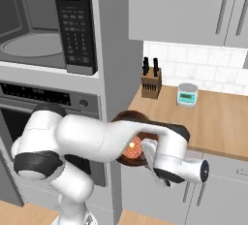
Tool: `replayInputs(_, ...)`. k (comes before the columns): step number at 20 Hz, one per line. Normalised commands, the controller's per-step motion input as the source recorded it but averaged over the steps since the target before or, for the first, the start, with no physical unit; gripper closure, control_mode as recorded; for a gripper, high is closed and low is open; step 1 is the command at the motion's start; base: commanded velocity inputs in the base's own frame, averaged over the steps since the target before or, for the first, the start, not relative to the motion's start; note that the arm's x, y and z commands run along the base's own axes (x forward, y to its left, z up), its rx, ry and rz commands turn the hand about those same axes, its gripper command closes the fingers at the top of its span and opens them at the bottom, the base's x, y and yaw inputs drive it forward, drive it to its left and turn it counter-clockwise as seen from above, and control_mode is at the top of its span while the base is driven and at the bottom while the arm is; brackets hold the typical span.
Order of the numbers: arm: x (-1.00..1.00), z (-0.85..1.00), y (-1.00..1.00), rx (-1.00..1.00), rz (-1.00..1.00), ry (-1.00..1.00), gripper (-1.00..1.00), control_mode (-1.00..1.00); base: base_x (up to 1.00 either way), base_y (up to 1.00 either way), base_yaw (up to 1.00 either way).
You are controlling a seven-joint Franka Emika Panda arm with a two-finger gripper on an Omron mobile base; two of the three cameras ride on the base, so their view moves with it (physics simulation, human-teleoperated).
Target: Open the microwave, place the bowl with waffle inside the microwave, then close the microwave door and turn it on.
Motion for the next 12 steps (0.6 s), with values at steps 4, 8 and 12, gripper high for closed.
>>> replayInputs(4, -0.02, 0.46, 0.7, -0.3, -0.48, 0.0, 1.0, -1.0, 0.0, 0.0, 0.0)
replayInputs(8, 0.0, 0.37, 0.8, -0.27, -0.48, 0.04, 1.0, -1.0, 0.0, 0.0, 0.0)
replayInputs(12, -0.11, 0.73, 0.38, -0.08, -0.25, 0.13, 1.0, -1.0, 0.0, 0.0, 0.0)
